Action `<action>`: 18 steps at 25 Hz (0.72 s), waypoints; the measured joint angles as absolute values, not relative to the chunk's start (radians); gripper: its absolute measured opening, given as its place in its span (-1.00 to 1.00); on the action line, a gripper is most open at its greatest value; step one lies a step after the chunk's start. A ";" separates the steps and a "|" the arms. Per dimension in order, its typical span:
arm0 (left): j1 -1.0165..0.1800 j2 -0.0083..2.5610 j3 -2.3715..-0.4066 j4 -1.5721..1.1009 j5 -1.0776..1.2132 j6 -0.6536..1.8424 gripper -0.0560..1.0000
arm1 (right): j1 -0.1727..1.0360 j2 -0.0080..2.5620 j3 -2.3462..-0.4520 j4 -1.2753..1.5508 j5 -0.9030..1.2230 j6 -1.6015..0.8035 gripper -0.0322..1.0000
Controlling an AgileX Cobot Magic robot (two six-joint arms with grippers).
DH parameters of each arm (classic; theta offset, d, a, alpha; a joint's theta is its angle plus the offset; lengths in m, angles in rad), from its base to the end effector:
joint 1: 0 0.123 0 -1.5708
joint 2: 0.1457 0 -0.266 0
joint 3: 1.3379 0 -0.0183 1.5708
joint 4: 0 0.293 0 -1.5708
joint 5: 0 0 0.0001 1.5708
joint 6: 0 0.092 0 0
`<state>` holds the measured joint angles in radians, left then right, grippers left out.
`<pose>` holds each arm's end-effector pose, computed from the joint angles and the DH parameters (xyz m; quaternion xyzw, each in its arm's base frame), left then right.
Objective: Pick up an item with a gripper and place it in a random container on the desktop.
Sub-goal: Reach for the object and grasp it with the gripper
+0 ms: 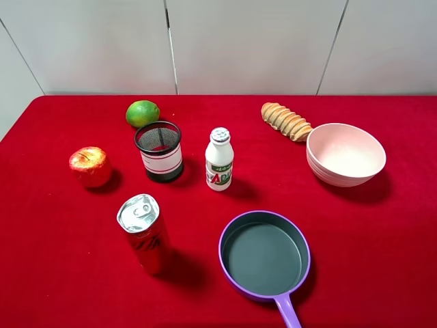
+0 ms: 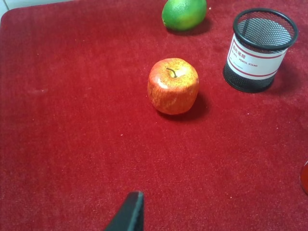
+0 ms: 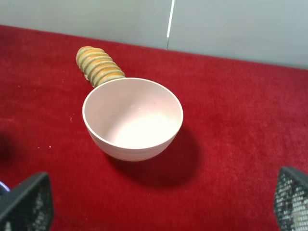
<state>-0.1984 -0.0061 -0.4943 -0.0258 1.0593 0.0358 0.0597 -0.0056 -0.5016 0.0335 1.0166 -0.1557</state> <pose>0.0508 -0.0123 0.2958 0.1001 0.8468 -0.0553 0.5195 0.0527 0.0058 0.3016 -0.0906 0.8346 -0.0093 0.5433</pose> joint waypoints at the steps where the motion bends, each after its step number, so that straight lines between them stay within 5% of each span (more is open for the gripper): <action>1: -0.198 -0.006 -0.494 -0.026 1.059 0.036 0.97 | 0.060 -0.006 -0.502 0.034 1.017 -0.156 0.41; 18: -0.198 -0.006 -0.494 -0.026 1.059 0.036 0.97 | 0.060 -0.006 -0.502 0.034 1.017 -0.156 0.41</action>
<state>-0.1984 -0.0061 -0.4943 -0.0258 1.0593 0.0358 0.0597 -0.0056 -0.5016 0.0335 1.0166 -0.1557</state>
